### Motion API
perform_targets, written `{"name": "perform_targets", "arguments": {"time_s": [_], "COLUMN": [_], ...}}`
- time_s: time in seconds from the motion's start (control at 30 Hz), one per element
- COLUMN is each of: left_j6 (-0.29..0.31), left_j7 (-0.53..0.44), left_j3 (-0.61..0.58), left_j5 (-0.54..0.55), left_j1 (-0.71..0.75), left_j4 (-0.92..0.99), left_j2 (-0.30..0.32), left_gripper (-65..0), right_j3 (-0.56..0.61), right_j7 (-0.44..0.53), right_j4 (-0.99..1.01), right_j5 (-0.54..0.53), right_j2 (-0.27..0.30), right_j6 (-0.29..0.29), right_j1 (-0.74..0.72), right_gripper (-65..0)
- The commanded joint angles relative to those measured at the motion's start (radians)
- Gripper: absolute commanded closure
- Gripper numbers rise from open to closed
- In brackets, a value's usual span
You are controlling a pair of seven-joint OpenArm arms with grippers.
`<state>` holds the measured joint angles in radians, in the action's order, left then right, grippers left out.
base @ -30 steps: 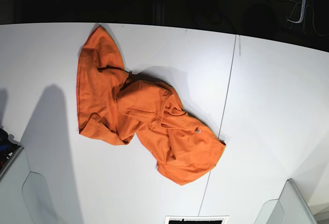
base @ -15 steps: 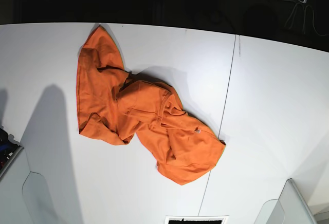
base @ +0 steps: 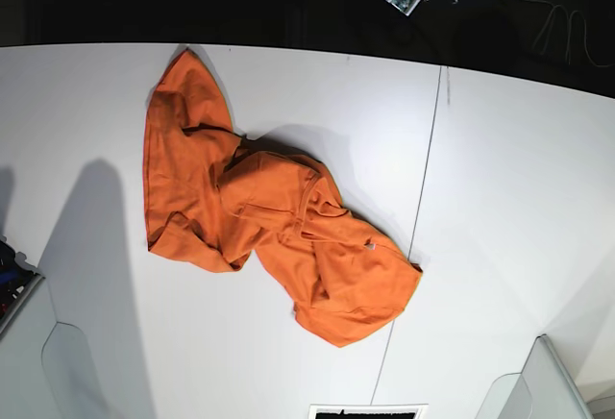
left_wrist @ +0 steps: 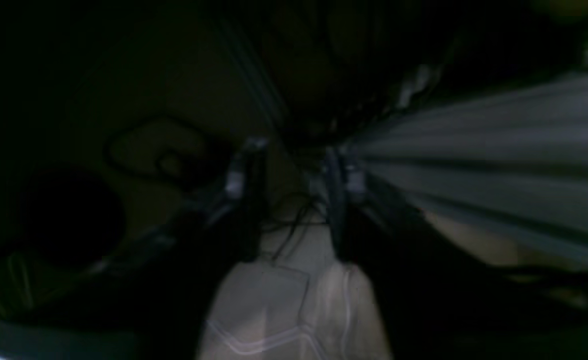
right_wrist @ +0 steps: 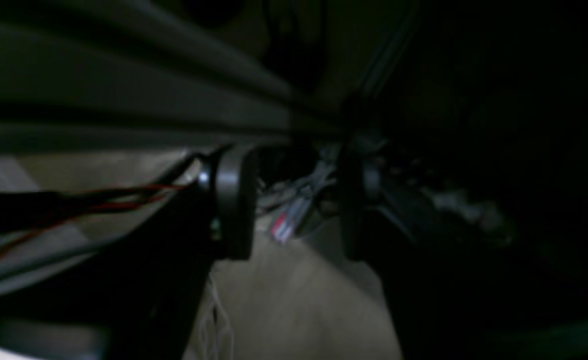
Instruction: Layout the t-shirt on the table in an organized manner, then fold the t-shirt properly
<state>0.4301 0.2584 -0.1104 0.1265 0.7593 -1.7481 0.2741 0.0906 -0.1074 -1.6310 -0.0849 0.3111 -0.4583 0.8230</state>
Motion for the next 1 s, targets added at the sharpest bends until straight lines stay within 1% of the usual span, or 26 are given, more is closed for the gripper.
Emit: {"name": "perform_targets", "arguments": {"time_s": [0.0,0.03,0.1,0.27,0.3,0.37,0.43,0.53,0.6,0.67,0.7,0.8,0.87,0.97], "left_j6": [0.004,0.006,0.005,0.003,0.0,0.001,0.001,0.002,0.002,0.002,0.006,0.047,0.051,0.05], "left_j7": [0.008,0.035,0.087,0.093,0.092,0.09,0.09,0.09,0.089,0.089,0.084,0.035,-0.001,-0.016], "left_j3": [0.031,0.057,0.112,0.222,0.228,0.224,0.2,0.111,0.026,-0.077,-0.134,-0.307,-0.411,-0.531], "left_j5": [0.03,0.059,0.115,0.261,0.291,0.335,0.345,0.341,0.321,0.287,0.261,0.146,0.098,0.044], "left_j1": [0.02,0.027,0.026,-0.023,-0.05,-0.124,-0.22,-0.395,-0.513,-0.631,-0.689,-0.85,-0.946,-1.071], "left_j4": [-0.076,-0.136,-0.241,-0.422,-0.438,-0.439,-0.426,-0.387,-0.34,-0.27,-0.229,-0.094,0.001,0.145], "left_j2": [0.02,0.035,0.063,0.171,0.194,0.227,0.246,0.264,0.264,0.263,0.264,0.264,0.262,0.246], "left_gripper": [-28.5,-29.6,-29.6,-29.7,-29.9,-32.9,-36.0,-36.3,-36.3,-36.3,-36.3,-36.3,-36.3,-36.3], "right_j3": [-0.012,-0.022,-0.047,-0.134,-0.153,-0.193,-0.233,-0.293,-0.328,-0.361,-0.376,-0.409,-0.418,-0.418], "right_j7": [0.02,0.02,0.011,-0.006,-0.006,-0.006,-0.023,-0.108,-0.172,-0.214,-0.224,-0.227,-0.229,-0.231], "right_j4": [-0.056,-0.098,-0.175,-0.314,-0.329,-0.339,-0.339,-0.338,-0.337,-0.337,-0.337,-0.336,-0.336,-0.33], "right_j5": [-0.013,-0.014,-0.041,-0.14,-0.145,-0.145,-0.146,-0.175,-0.188,-0.188,-0.188,-0.187,-0.184,-0.169], "right_j2": [0.013,0.019,0.025,0.024,0.02,0.003,-0.027,-0.083,-0.124,-0.164,-0.184,-0.236,-0.266,-0.311], "right_j6": [-0.011,-0.01,-0.01,-0.01,-0.01,-0.01,-0.009,-0.005,0.019,0.044,0.048,0.052,0.055,0.055], "right_j1": [0.024,0.034,0.039,-0.004,-0.019,-0.063,-0.117,-0.211,-0.274,-0.328,-0.35,-0.409,-0.438,-0.469], "right_gripper": [-26.1,-26.1,-26.1,-26.1,-26.1,-26.1,-26.1,-26.1,-26.1,-26.1,-26.1,-26.1,-26.1,-26.1]}}
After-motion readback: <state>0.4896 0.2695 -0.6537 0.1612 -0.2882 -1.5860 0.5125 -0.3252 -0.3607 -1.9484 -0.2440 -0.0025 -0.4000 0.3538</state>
